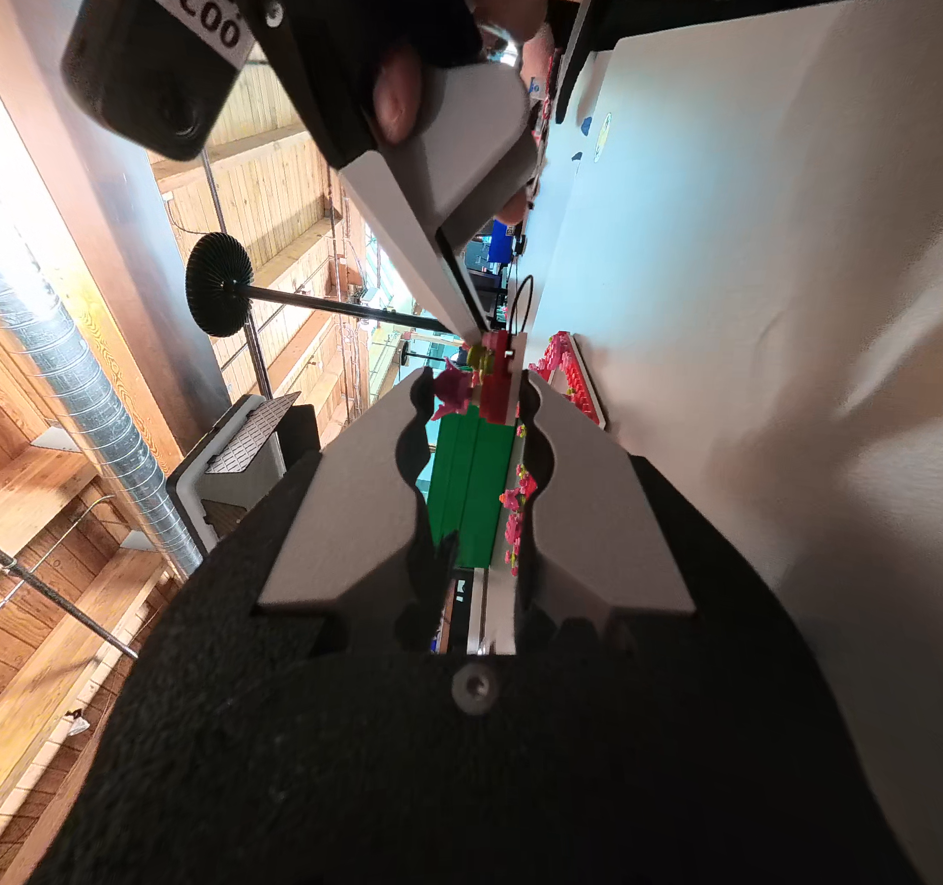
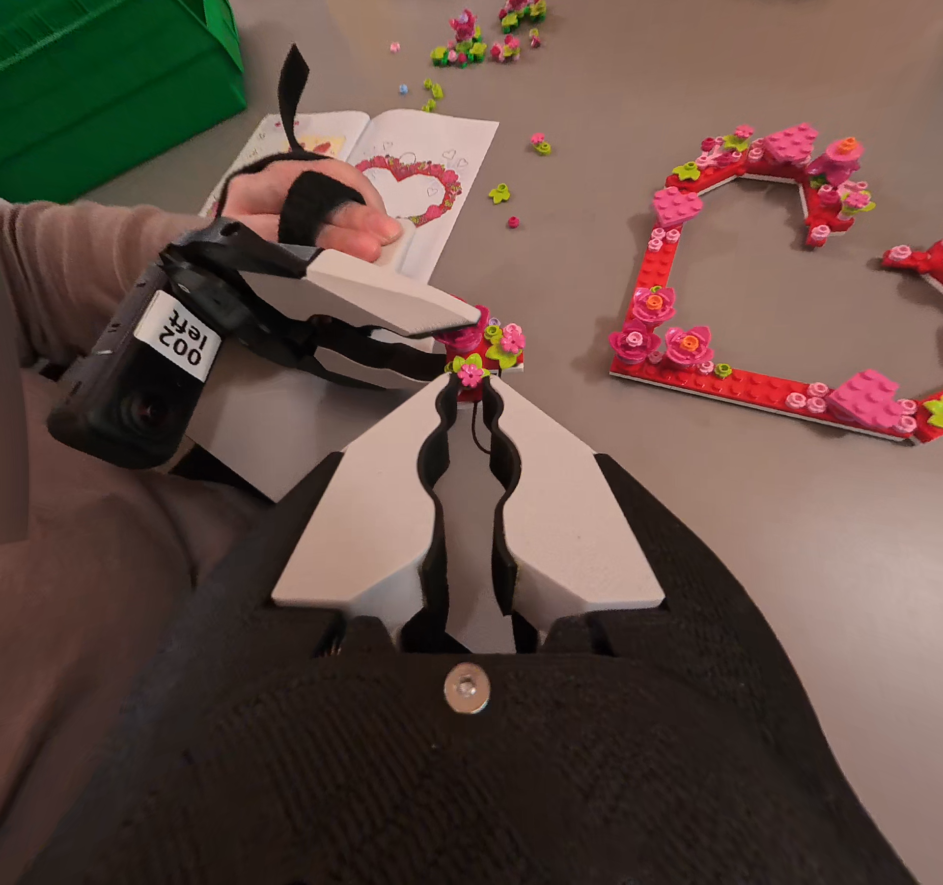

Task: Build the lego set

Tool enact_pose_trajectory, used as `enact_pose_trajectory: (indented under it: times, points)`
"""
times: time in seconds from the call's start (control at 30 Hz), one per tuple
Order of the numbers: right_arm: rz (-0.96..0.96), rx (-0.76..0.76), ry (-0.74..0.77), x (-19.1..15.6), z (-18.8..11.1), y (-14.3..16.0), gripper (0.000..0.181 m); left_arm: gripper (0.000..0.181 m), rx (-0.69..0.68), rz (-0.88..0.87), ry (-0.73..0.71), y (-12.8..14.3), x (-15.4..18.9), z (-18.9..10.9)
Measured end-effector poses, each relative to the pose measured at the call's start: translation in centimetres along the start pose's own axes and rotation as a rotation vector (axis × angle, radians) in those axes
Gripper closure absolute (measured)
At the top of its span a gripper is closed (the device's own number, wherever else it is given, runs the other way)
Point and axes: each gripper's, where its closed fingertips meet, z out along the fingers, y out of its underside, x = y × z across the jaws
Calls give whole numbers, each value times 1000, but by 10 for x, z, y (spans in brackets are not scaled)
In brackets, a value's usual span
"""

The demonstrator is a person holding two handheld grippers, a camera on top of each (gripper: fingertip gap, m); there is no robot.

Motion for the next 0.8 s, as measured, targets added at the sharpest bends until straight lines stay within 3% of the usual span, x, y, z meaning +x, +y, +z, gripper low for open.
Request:
enact_pose_trajectory:
  times: [0.53,0.8]
  points:
    - [-241,-178,70,-3,-3,-5,174,151,0,26,-42,-1,-10,-1]
    - [-357,-228,60,-25,-17,-64,173,151,-22,52,-117,8,-76,-13]
